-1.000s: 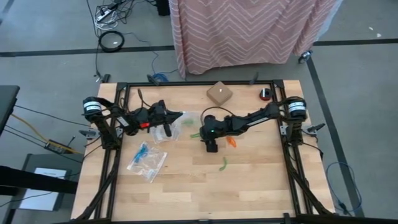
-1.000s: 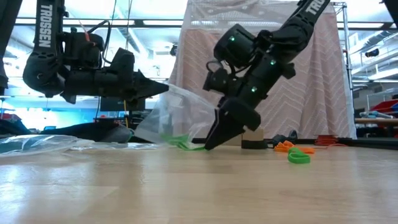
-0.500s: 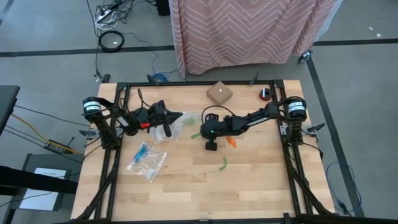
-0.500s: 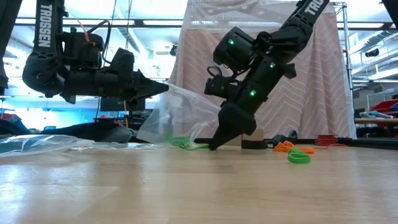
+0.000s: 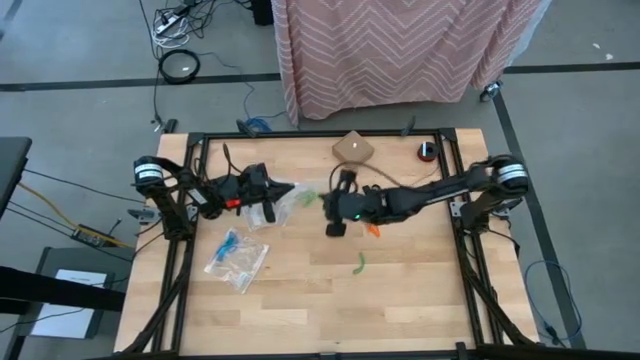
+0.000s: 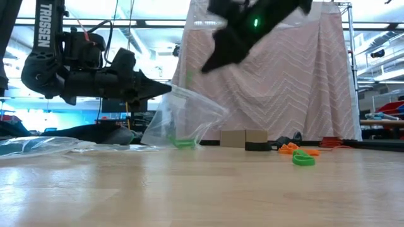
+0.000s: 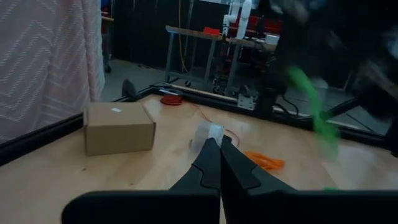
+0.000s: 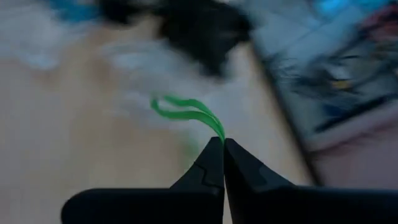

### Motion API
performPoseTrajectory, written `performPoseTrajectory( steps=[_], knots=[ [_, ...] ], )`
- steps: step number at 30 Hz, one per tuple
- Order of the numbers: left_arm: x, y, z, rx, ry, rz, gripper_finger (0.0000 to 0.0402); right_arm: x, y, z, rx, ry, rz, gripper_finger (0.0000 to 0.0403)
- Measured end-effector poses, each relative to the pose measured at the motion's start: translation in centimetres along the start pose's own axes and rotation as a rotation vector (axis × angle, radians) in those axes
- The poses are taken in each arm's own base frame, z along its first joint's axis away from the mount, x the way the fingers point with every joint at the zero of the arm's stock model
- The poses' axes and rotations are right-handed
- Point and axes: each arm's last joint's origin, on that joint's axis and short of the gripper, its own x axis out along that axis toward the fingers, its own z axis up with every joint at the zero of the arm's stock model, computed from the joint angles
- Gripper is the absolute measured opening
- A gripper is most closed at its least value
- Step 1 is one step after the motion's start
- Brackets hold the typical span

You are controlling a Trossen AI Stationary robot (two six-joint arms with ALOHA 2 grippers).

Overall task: Sort rubber bands
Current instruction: Put the green rubber band into the transparent zip bag

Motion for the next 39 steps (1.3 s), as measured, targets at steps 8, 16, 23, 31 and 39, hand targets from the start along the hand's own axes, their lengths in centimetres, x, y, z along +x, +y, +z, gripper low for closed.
performPoseTrajectory(
  steps=[8, 16, 23, 31, 39],
  knots=[
    [0.2, -1.0, -0.1, -0.004, 0.001, -0.043, 0.0, 0.1, -4.1, -0.3, 0.041, 0.042, -0.102, 0.0],
    [0.8, -1.0, 0.3, -0.001, -0.025, -0.038, 0.0, 2.7, -2.9, -2.4, 0.005, 0.171, -0.066, 0.0],
    [0.8, -1.0, 0.3, 0.003, -0.026, -0.034, 0.0, 3.1, -2.6, -2.8, 0.0, 0.194, -0.071, 0.0],
    [0.9, -1.0, 0.3, 0.004, -0.028, -0.028, 0.0, 2.4, -2.2, -2.7, 0.011, 0.194, -0.034, 0.0],
    [1.3, -1.0, 0.6, -0.001, -0.044, -0.031, 0.0, 2.6, -2.3, -2.9, 0.021, 0.205, 0.032, 0.0]
  ],
)
